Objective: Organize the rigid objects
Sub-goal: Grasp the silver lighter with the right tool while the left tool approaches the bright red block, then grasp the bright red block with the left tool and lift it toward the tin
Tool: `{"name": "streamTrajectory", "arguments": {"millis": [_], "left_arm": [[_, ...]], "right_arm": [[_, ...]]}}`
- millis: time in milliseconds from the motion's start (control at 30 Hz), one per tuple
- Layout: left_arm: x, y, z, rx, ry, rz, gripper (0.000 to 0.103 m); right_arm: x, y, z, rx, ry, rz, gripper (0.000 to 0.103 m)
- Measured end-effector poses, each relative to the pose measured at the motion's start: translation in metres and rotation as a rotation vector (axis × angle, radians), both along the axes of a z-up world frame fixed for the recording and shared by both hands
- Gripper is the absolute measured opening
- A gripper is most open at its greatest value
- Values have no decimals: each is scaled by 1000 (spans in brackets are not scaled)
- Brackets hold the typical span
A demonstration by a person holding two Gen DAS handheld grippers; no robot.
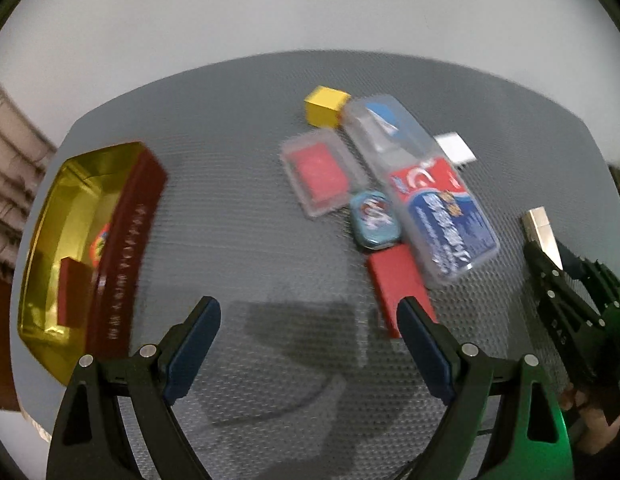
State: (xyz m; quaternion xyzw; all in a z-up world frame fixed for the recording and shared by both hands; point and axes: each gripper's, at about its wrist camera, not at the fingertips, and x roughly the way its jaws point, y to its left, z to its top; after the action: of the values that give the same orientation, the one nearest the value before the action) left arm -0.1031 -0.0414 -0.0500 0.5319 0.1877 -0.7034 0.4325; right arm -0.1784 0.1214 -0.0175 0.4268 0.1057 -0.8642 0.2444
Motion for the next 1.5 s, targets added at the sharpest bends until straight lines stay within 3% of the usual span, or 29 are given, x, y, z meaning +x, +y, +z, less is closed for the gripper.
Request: {"name": "streamTrajectory", "arguments": {"millis": [100, 167, 300, 567, 600, 667, 767, 833, 867, 1167, 1500], "left_arm": [[-11, 5, -11, 28, -3, -6, 87], [-17, 5, -15, 40, 6, -3, 87], [-27, 5, -25, 67, 13, -1, 86], [-33, 2, -43, 150, 72, 1, 69], [-34, 2, -46, 148, 57, 6, 63], [-37, 6, -47, 116, 45, -14, 62], [-37, 8, -45, 100, 58, -31, 44], [-35, 7, -42, 111, 75, -45, 17], [-34, 5, -41, 124, 83, -51, 14], [-24, 6, -35, 108, 91, -86, 12], [-14, 11, -5, 15, 72, -142, 12]], "right_arm": [[4, -6, -1, -3, 17, 3, 30], [-3, 22, 1, -18, 11, 2, 30], [-4, 22, 1, -27, 6, 3, 30], [1, 29, 3, -27, 7, 1, 30], [1, 29, 3, -27, 8, 1, 30], [3, 34, 4, -27, 8, 0, 30], [4, 34, 5, -26, 8, 0, 30], [3, 31, 4, -25, 9, 0, 30], [3, 31, 4, -24, 9, -1, 30], [2, 26, 3, -17, 13, -2, 30], [2, 24, 2, -15, 14, -4, 30]]}}
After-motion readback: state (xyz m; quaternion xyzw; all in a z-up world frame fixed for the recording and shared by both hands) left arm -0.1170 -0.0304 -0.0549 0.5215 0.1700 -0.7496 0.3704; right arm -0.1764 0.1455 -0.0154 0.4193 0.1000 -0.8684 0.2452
